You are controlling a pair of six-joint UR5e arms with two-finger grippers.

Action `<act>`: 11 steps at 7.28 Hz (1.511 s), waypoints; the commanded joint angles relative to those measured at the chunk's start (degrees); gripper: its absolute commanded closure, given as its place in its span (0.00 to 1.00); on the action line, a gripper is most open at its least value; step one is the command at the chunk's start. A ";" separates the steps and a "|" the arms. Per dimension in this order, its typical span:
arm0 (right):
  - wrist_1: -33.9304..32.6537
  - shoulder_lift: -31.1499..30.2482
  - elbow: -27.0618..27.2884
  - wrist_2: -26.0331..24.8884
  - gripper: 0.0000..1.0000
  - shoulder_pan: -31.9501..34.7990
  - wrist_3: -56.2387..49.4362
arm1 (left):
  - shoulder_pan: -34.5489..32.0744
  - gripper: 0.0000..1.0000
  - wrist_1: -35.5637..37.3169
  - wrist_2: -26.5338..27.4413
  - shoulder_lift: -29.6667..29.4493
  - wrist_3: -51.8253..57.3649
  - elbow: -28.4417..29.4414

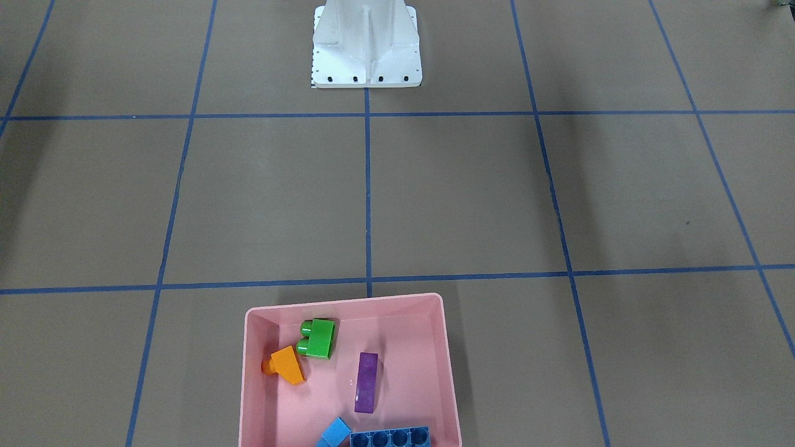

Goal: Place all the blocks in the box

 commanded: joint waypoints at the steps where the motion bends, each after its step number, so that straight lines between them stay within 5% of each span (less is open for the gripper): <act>1: 0.03 -0.01 -0.01 -0.26 0.00 0.18 -0.18 | 0.00 0.00 0.03 0.01 0.03 0.00 0.04; 3: 8.42 -1.67 -1.41 -2.53 0.00 0.18 1.83 | 0.00 0.00 -0.05 0.01 0.03 -0.09 0.04; 11: 7.24 -1.07 -0.28 2.90 0.00 0.18 10.63 | 0.00 0.00 0.12 -0.52 0.11 -3.52 -0.05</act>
